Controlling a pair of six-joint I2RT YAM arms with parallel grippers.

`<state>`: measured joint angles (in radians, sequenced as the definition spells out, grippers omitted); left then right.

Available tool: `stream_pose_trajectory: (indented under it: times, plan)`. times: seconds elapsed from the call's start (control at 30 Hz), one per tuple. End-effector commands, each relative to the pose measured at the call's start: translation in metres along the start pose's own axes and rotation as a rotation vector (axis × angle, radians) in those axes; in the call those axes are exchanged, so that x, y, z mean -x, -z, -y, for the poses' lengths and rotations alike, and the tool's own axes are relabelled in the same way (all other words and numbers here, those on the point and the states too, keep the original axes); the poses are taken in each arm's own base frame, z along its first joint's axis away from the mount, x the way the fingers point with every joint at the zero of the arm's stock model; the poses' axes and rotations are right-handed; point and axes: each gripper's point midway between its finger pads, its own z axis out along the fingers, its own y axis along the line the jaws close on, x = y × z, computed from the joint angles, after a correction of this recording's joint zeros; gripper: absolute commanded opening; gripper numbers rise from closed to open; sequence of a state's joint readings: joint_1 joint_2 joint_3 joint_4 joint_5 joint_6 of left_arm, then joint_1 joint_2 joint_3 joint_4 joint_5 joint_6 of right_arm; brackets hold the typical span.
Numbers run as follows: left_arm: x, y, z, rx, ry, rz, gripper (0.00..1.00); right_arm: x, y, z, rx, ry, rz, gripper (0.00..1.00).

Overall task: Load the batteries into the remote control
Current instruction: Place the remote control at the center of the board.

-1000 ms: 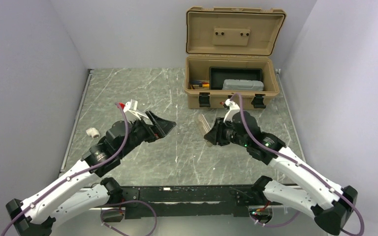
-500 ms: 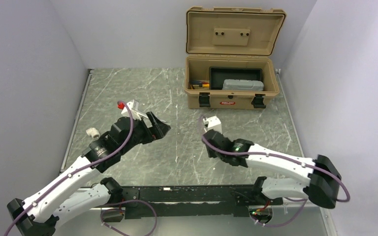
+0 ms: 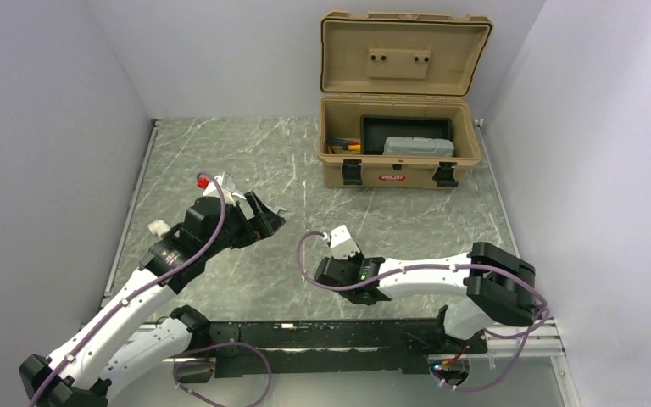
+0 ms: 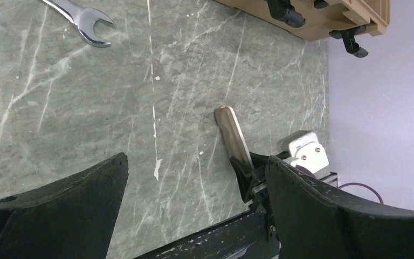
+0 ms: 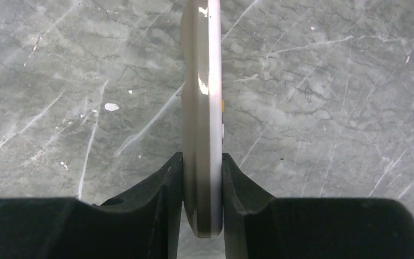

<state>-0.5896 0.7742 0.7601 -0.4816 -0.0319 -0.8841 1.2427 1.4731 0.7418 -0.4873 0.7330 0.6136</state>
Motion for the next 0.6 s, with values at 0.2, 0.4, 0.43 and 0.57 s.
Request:
stream_pose_trajectory:
  times: [0.2, 0.4, 0.43, 0.57]
  plan:
    - [-0.004, -0.002, 0.005, -0.046, -0.002, -0.016, 0.99, 0.005, 0.004, -0.022, 0.07, -0.045, 0.055, 0.31]
    - [-0.005, -0.003, 0.002, -0.038, 0.005, -0.015, 1.0, 0.001, 0.006, -0.035, 0.13, -0.034, 0.05, 0.46]
    - [-0.005, -0.004, 0.001, -0.036, 0.007, -0.016, 0.99, 0.0, 0.006, -0.037, 0.135, -0.033, 0.049, 0.48]
    - [-0.005, -0.004, -0.001, -0.023, 0.011, -0.02, 0.99, 0.004, 0.01, -0.043, 0.163, -0.04, 0.054, 0.56]
